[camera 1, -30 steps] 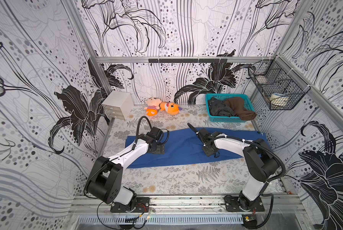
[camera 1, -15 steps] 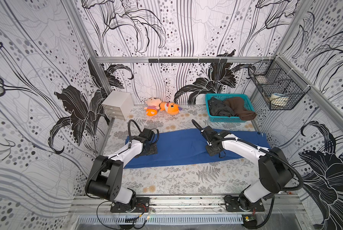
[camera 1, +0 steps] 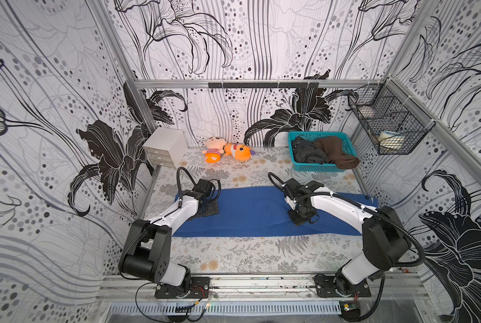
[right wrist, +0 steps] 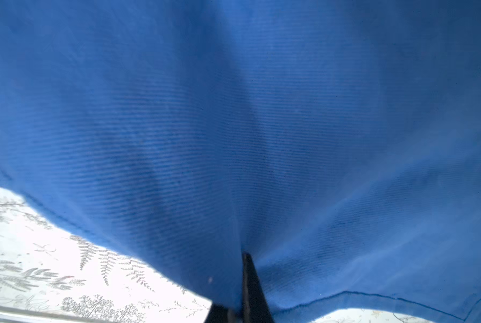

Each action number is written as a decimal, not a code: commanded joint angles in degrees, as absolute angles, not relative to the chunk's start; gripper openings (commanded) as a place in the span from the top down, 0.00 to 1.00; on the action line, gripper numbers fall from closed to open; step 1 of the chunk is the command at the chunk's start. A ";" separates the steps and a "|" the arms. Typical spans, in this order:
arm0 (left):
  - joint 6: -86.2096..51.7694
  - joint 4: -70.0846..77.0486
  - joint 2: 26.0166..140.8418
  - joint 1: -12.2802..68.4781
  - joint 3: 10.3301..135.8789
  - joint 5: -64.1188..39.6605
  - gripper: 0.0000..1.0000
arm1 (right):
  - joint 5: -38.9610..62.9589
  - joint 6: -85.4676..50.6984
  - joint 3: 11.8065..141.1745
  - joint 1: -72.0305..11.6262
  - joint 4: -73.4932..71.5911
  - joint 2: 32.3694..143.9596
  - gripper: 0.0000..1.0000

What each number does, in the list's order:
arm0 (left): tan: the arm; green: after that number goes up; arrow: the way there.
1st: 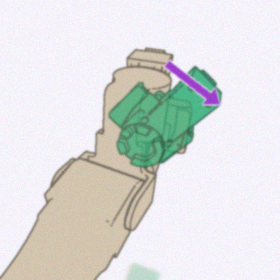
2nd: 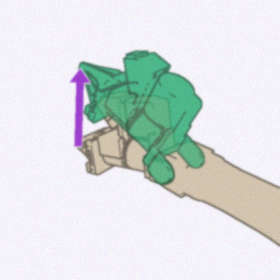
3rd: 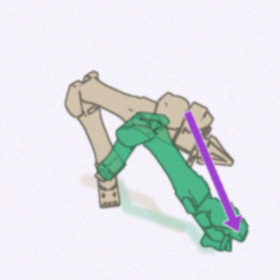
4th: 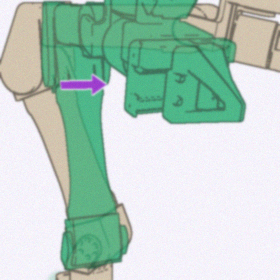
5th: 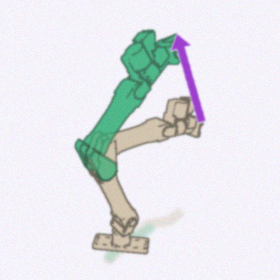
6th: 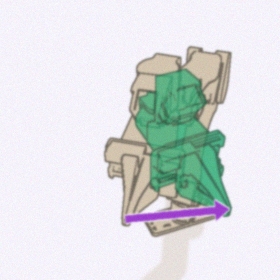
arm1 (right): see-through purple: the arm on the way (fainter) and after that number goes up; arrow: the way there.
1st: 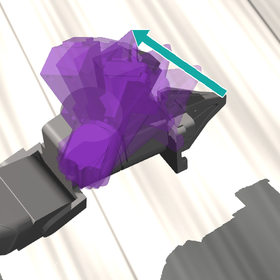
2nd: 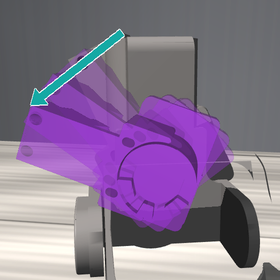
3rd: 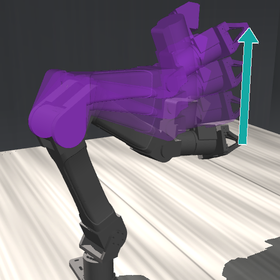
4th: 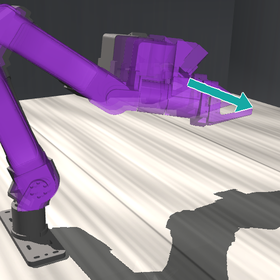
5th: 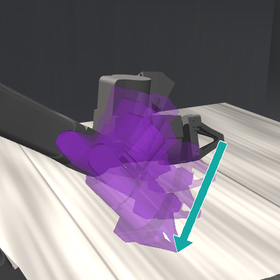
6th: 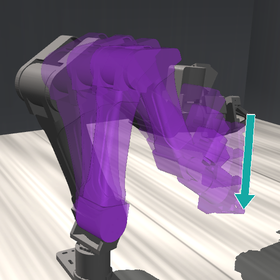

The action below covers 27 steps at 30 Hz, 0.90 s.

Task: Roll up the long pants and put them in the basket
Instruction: Fold the long pant at the center of the board.

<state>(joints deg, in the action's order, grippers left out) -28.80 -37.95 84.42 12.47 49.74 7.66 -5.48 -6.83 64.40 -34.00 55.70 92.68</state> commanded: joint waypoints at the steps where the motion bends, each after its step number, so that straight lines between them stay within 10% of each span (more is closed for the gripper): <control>1: -29.00 -37.46 83.15 11.70 50.98 9.56 0.01 | -1.32 -5.25 65.31 -34.26 60.16 93.58 1.00; 6: -29.00 -37.45 83.02 11.51 50.89 9.74 0.01 | -1.83 -5.23 64.90 -34.23 60.75 94.52 0.96; 13: -28.99 -37.69 82.97 11.51 50.80 10.15 0.01 | -12.73 -8.35 66.30 -34.17 63.97 97.56 0.05; 27: -29.18 -35.24 83.13 14.25 48.84 1.87 0.01 | -0.42 -12.66 61.24 -20.61 48.28 83.18 0.00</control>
<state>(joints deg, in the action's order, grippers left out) -28.82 -37.74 84.01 12.43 49.65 5.98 -3.73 -10.63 62.76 -20.71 51.31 80.84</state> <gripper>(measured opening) 0.992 0.995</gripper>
